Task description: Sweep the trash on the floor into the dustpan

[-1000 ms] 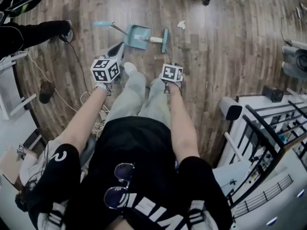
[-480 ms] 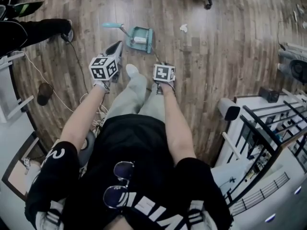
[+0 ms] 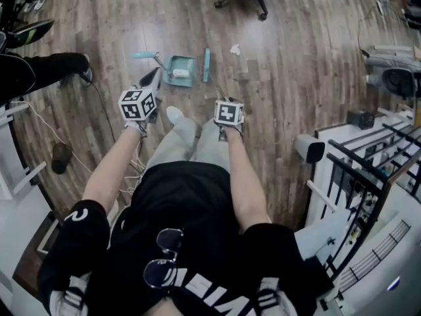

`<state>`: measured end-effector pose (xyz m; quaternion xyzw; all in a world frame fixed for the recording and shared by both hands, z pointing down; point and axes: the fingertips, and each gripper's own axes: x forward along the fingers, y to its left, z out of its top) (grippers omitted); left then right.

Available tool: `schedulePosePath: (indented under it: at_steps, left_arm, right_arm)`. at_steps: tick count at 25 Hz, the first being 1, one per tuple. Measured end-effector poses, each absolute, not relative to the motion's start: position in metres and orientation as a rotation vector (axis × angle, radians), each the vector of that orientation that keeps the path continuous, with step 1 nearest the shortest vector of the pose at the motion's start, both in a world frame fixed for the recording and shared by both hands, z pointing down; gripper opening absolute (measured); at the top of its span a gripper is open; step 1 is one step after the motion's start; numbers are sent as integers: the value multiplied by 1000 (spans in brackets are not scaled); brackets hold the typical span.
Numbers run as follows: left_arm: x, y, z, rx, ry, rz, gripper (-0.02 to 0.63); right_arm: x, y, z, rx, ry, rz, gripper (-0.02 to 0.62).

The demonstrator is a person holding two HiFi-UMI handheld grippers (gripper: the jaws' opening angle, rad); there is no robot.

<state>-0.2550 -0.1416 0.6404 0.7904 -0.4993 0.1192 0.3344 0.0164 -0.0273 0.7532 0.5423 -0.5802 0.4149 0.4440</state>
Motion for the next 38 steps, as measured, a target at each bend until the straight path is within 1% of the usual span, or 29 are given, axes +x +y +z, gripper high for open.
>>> schedulePosePath:
  at_steps: [5, 13, 19, 26, 38]
  left_arm:
    - [-231, -162, 613, 2126, -1290, 302, -2]
    - [-163, -223, 541, 2219, -1323, 229, -2]
    - [-103, -262, 505, 2290, -1320, 205, -2]
    - [-56, -287, 504, 2312, -1298, 245, -2]
    - [0, -314, 553, 2266, -1230, 345, -2]
  right_arm:
    - [40, -52, 708, 1478, -1541, 1057, 84]
    - [112, -128, 619, 1650, -1665, 1008, 84]
    - [169, -176, 583, 1720, -1730, 979, 84]
    - [223, -202, 592, 1742, -1687, 973, 84]
    - [289, -213, 659, 1668, -1553, 1082, 84]
